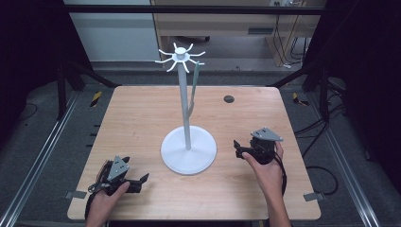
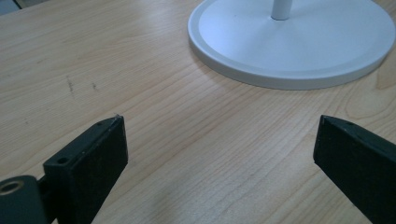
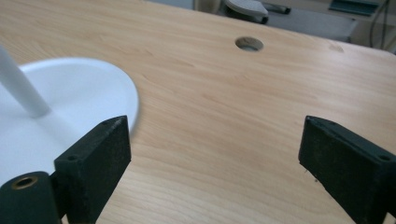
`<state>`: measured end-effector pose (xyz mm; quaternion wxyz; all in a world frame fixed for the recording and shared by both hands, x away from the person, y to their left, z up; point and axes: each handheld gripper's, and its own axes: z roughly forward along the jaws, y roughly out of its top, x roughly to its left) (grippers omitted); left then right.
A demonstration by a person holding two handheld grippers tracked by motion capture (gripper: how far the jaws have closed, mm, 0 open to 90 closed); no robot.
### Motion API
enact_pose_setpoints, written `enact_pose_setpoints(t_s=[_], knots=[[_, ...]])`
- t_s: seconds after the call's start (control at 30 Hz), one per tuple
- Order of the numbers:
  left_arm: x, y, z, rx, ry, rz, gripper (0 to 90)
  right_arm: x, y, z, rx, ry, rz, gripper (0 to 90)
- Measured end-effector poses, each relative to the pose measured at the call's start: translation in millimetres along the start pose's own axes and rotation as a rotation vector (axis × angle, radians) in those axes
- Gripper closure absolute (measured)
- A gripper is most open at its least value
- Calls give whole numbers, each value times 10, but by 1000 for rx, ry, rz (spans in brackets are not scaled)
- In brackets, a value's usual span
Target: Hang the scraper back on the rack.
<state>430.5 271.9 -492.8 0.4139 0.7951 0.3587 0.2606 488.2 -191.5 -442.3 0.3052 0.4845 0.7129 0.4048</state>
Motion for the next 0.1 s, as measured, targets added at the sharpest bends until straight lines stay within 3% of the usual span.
enact_pose_setpoints(t_s=[0.1], knots=[[18,-6,-1,-2,5,-4,25,-2,-95,43,9,-31,12,84]])
